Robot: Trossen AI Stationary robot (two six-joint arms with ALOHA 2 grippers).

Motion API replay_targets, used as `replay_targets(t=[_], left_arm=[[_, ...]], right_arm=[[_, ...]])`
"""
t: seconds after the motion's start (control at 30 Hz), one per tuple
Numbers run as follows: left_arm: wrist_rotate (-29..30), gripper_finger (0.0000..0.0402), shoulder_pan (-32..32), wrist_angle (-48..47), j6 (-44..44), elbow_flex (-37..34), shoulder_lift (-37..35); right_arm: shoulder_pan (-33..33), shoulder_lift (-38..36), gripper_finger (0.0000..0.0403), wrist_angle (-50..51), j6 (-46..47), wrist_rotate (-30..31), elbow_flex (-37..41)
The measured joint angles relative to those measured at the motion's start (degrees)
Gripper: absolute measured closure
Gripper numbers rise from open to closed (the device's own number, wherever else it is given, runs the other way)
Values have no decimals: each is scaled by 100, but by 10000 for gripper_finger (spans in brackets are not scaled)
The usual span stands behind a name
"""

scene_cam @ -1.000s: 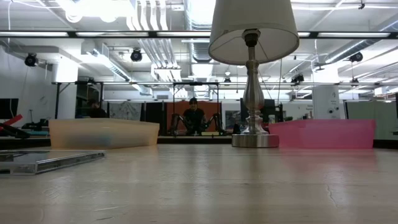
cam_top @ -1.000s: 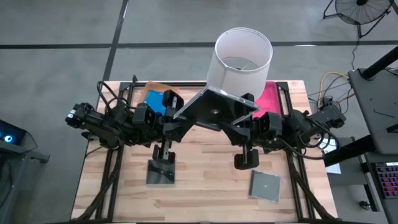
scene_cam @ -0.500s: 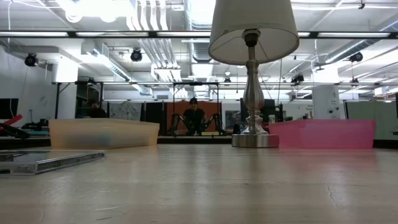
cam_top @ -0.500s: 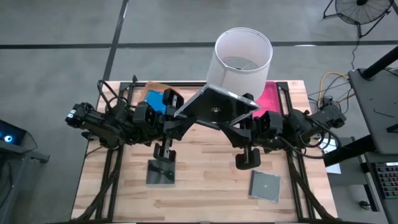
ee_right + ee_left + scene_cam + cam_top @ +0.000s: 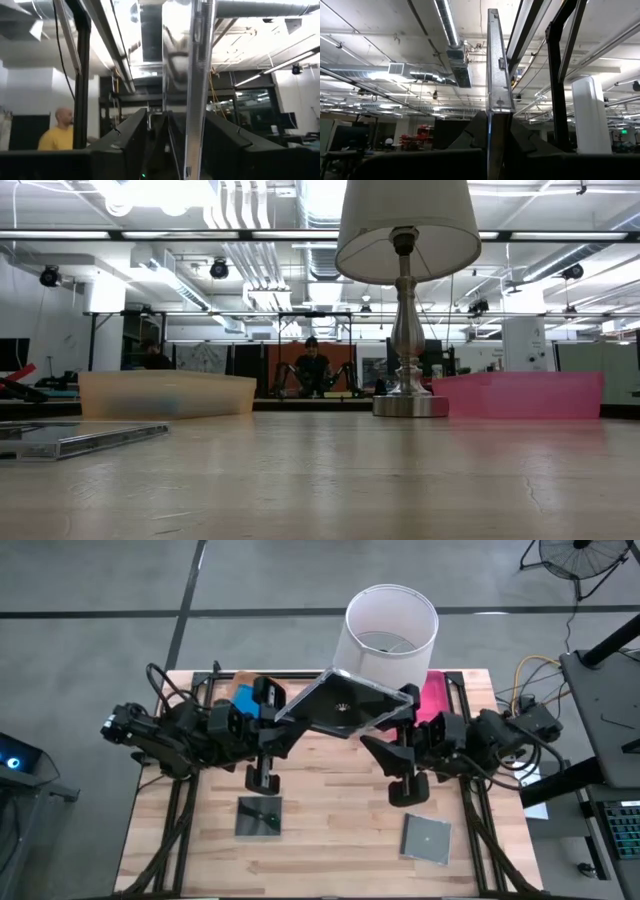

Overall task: Pick & place jewel cases by type
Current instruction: Put the middle black cd case into the pink bin

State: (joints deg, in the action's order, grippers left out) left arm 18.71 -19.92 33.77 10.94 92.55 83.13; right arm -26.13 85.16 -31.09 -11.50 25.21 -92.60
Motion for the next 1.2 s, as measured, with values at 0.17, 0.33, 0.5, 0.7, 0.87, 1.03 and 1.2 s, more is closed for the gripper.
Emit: replay_targets(t=[0.17,0.33,0.5,0.7,0.87,1.03,1.2], left_arm=[[82,400,0,-407,44,0,-167],[174,400,8,-871,12,0,-367],[174,400,7,-1459,-217,0,-507],[62,400,34,-1953,-682,0,-534],[-256,400,174,-2194,-1093,0,-485],[-281,400,339,-2982,-1544,2,-470],[-416,400,400,-3162,-1860,2,-304]], right_arm=[[-364,-229,225,505,-401,885,0],[-860,-398,223,697,-913,1722,-4],[-1312,-506,224,778,-1155,2510,-2],[-1675,-493,220,873,-1300,3254,-2],[-1899,-491,223,867,-1439,3701,-2],[-2277,-505,225,862,-1760,4728,-2],[-2603,-648,227,828,-1812,5295,0]])
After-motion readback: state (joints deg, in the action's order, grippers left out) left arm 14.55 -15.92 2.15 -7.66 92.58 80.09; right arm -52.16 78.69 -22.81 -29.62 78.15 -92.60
